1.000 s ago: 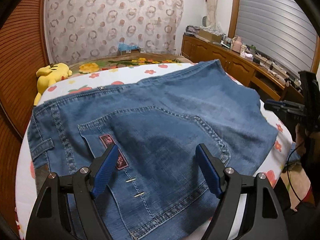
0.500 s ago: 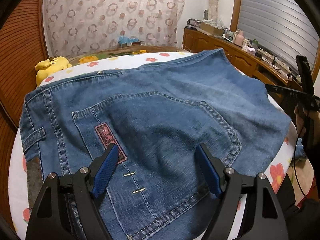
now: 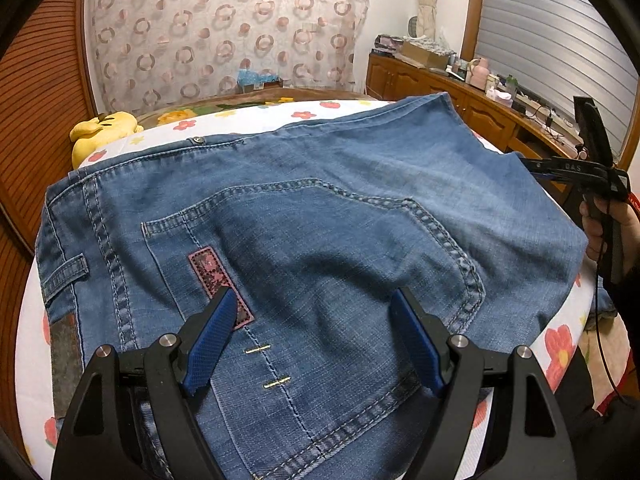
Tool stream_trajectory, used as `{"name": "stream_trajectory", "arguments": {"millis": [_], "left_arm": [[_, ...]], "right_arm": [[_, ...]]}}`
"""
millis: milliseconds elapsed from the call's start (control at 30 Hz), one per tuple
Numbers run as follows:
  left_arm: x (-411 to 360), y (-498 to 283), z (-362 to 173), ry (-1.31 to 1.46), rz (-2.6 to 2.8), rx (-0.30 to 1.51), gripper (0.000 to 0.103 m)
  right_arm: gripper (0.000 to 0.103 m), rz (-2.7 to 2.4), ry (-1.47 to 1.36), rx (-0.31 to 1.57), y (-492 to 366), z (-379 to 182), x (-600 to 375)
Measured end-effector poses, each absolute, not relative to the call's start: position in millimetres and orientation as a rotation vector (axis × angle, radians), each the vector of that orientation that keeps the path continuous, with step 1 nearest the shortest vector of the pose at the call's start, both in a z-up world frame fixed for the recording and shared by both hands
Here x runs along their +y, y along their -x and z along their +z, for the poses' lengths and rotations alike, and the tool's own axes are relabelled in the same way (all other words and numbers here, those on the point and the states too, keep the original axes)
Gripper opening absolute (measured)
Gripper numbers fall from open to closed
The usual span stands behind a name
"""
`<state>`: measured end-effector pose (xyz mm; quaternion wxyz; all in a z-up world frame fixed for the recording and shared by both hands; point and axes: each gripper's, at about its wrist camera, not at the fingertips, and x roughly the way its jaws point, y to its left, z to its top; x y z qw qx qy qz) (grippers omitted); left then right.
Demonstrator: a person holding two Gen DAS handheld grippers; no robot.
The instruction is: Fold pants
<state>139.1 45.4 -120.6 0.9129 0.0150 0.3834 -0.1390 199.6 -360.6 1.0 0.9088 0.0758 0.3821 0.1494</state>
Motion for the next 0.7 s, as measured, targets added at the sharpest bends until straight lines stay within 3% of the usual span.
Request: {"name": "stream_trajectory", "arguments": {"millis": [133, 233, 700], "left_arm": [[46, -139, -121, -0.027, -0.287, 0.789, 0.08], [46, -140, -120, -0.028, -0.288, 0.789, 0.08], [49, -136, -109, -0.004, -0.265, 0.776, 0.08]], "right_arm": [[0.015, 0.321, -0.131, 0.759, -199, 10, -353], [0.007, 0.31, -0.1, 0.696, -194, 20, -350], [0.006, 0.345, -0.078, 0.604, -184, 47, -343]]}}
